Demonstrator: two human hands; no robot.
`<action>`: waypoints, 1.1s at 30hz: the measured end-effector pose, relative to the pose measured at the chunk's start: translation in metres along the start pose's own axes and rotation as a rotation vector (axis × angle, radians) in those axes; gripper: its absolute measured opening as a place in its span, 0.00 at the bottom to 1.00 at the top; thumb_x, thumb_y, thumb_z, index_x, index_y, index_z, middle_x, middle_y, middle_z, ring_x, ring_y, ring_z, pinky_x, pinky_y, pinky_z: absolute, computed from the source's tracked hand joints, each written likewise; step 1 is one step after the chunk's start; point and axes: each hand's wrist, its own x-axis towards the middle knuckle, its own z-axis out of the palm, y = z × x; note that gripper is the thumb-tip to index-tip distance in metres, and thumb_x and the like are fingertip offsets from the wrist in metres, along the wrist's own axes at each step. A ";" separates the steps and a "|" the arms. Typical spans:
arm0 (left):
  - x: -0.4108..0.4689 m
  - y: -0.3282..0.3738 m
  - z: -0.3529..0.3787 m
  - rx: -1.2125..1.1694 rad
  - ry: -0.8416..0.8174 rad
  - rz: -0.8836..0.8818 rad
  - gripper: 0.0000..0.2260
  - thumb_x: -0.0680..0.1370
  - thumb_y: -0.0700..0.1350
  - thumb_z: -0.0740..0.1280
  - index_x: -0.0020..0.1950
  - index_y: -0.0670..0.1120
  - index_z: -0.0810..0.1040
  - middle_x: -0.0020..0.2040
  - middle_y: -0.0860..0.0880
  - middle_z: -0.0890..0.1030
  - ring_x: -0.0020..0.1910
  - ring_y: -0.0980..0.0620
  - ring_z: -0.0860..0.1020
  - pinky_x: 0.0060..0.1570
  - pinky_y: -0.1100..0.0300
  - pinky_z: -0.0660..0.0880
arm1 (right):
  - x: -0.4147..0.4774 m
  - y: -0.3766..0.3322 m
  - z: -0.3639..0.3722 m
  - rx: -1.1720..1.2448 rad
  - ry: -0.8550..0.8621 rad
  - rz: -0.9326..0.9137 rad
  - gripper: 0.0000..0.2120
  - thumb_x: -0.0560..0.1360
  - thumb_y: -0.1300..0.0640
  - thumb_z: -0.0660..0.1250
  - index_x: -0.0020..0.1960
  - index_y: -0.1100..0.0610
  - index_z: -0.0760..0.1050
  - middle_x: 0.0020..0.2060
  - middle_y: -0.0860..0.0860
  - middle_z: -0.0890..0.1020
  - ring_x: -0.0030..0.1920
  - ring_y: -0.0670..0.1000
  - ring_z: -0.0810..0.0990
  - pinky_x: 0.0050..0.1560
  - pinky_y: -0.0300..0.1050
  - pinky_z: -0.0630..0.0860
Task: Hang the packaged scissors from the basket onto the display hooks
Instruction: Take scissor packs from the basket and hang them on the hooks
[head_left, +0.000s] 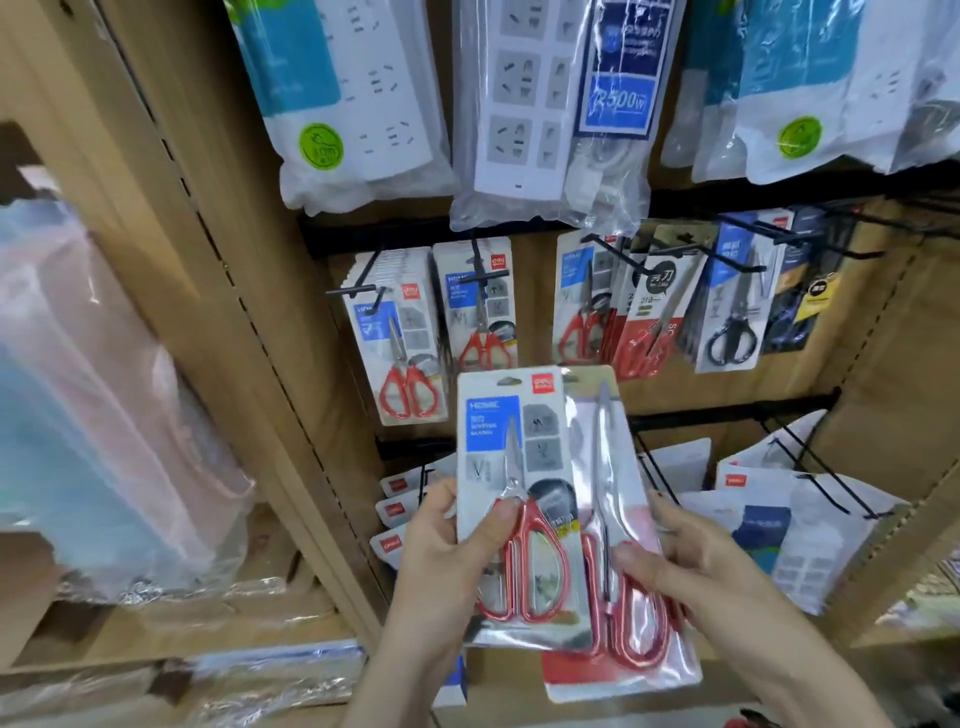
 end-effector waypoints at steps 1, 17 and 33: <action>-0.001 0.000 -0.004 0.030 -0.021 -0.013 0.13 0.75 0.46 0.70 0.59 0.48 0.75 0.49 0.45 0.86 0.47 0.42 0.85 0.45 0.47 0.82 | 0.003 0.006 0.003 -0.022 0.043 0.021 0.24 0.69 0.58 0.72 0.65 0.51 0.75 0.50 0.56 0.86 0.50 0.58 0.86 0.50 0.54 0.82; 0.043 0.028 -0.080 0.117 0.327 0.257 0.09 0.83 0.47 0.62 0.50 0.46 0.80 0.43 0.47 0.86 0.44 0.44 0.84 0.46 0.45 0.80 | 0.018 0.020 0.047 -0.243 0.298 -0.142 0.13 0.71 0.68 0.73 0.50 0.52 0.80 0.40 0.48 0.87 0.43 0.48 0.85 0.41 0.39 0.77; 0.093 0.033 -0.091 0.205 0.387 0.254 0.08 0.82 0.50 0.62 0.55 0.48 0.78 0.47 0.49 0.86 0.45 0.52 0.85 0.46 0.52 0.82 | 0.021 0.015 0.062 0.026 0.300 -0.159 0.18 0.56 0.61 0.78 0.46 0.59 0.84 0.39 0.58 0.87 0.37 0.54 0.86 0.36 0.45 0.80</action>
